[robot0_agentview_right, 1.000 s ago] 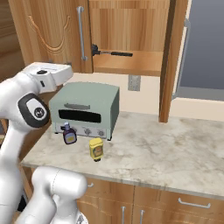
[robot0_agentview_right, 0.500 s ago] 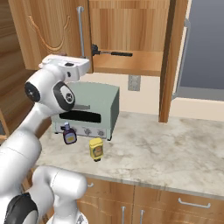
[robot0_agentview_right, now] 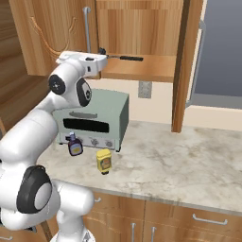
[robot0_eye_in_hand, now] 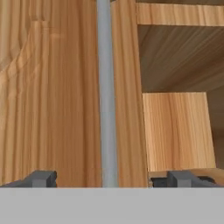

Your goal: Pick the pan from the cabinet and place it on the stove. Then turn on the stove burner for the pan.

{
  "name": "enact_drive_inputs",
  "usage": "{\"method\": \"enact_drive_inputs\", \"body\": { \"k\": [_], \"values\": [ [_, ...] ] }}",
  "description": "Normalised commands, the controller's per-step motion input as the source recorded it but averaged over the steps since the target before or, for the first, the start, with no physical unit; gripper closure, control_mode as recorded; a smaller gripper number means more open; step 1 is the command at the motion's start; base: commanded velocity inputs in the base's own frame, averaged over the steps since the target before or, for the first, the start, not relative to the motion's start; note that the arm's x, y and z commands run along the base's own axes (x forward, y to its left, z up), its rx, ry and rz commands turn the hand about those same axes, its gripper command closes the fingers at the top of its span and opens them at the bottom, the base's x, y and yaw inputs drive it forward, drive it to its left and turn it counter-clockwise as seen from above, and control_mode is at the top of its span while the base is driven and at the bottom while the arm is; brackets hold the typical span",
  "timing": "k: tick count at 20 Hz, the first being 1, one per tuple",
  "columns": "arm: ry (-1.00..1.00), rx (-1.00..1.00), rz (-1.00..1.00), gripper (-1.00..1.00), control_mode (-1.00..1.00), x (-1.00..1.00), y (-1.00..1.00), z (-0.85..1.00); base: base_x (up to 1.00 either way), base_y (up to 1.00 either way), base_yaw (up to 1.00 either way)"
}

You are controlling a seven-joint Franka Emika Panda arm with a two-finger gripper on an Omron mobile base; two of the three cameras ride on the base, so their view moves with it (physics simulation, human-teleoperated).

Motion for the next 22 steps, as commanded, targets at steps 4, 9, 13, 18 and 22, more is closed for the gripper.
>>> {"method": "enact_drive_inputs", "body": {
  "k": [4, 9, 13, 18, 22],
  "values": [
    [0.0, 0.0, 0.0, -1.0, -1.0, 0.27, 0.01, 0.25, 0.0, 0.0, 0.0],
    [0.0, 0.0, 0.0, -1.0, -1.0, 0.3, 0.07, 0.02, 0.0, 0.0, 0.0],
    [0.0, 0.0, 0.0, 1.0, -1.0, 0.44, 0.29, 0.0, 0.0, 0.0, 0.0],
    [0.0, 0.0, 0.02, 1.0, -1.0, 0.43, 0.25, 0.0, 0.0, 0.0, 0.0],
    [0.05, -0.04, 0.02, 1.0, -1.0, 0.23, 0.19, -0.04, 0.0, 0.0, 0.0]
  ]
}}
